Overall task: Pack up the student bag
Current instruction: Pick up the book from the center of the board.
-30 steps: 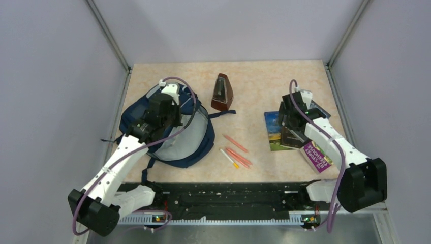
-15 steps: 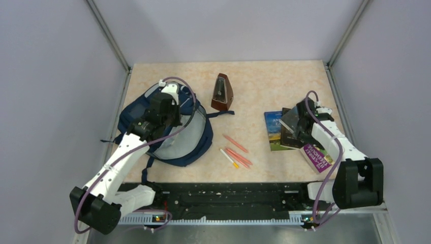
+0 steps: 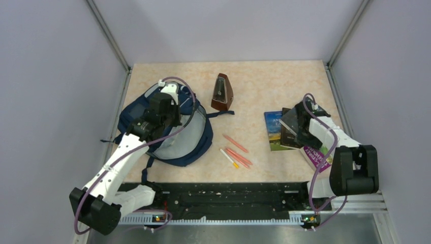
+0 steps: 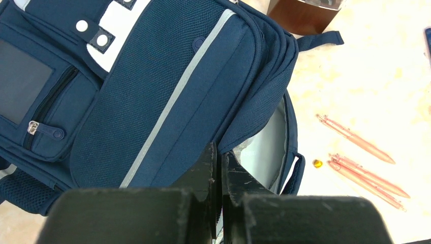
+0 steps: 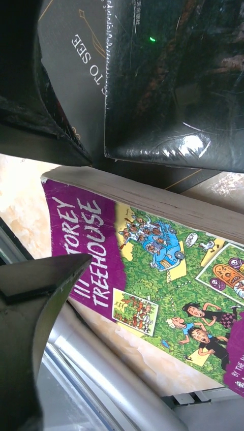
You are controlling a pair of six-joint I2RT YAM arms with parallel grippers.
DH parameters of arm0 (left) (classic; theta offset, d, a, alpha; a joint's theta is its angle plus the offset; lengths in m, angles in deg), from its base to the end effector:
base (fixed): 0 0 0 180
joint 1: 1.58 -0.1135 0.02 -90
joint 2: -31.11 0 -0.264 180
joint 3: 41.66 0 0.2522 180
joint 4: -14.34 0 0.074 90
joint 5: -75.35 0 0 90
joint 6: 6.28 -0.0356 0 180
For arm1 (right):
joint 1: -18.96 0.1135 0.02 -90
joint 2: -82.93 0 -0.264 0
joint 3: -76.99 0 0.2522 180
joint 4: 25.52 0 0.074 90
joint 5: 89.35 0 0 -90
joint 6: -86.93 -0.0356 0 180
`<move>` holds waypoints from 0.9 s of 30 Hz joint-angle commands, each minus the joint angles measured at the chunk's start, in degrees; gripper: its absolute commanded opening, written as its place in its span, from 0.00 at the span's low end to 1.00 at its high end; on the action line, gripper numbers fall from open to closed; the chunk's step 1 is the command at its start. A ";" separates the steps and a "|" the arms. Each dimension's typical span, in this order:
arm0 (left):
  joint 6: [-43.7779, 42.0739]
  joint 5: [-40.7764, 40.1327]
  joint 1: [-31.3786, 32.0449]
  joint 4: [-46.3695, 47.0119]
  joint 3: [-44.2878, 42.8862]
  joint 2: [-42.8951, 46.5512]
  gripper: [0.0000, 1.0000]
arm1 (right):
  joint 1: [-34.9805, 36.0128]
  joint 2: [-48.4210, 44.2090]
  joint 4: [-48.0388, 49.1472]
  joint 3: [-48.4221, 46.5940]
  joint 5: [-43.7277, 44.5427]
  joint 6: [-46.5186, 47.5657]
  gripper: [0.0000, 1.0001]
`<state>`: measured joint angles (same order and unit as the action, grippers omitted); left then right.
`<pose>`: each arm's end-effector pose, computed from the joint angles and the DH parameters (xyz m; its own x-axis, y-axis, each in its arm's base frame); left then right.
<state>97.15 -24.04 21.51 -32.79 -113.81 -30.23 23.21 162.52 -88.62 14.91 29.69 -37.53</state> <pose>0.2130 -0.0845 0.3278 -0.5917 0.0032 -0.8061 0.1322 0.9868 -0.0931 0.2306 -0.0002 0.1936 -0.8032 0.4364 -0.4055 0.5684 0.7651 -0.3026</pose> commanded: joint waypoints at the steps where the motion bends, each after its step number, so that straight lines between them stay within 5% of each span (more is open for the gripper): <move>1: 0.36 -0.76 -0.69 3.56 -0.06 2.08 0.00 | -0.47 -0.11 -1.77 -2.10 -0.14 0.03 0.59; 13: 0.46 -0.81 -0.69 3.53 -0.08 2.97 0.00 | -0.47 -2.39 -4.17 -3.60 -1.08 -0.26 0.39; 23: 0.50 -0.74 -0.71 3.57 -0.01 3.29 0.00 | -0.47 -1.94 -4.16 -3.72 -4.45 1.80 0.12; 25: 0.50 -0.81 -0.70 3.49 0.03 3.38 0.00 | -0.43 -1.27 -3.77 -3.63 -5.47 2.43 0.00; 27: 0.54 -0.84 -0.69 3.57 0.03 3.42 0.00 | -0.47 -0.65 -3.45 -3.74 -6.70 3.05 0.00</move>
<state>97.33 -23.45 21.38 -32.79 -113.75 -28.62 23.18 161.43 -91.42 13.53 26.26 -36.15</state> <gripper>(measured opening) 0.026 0.016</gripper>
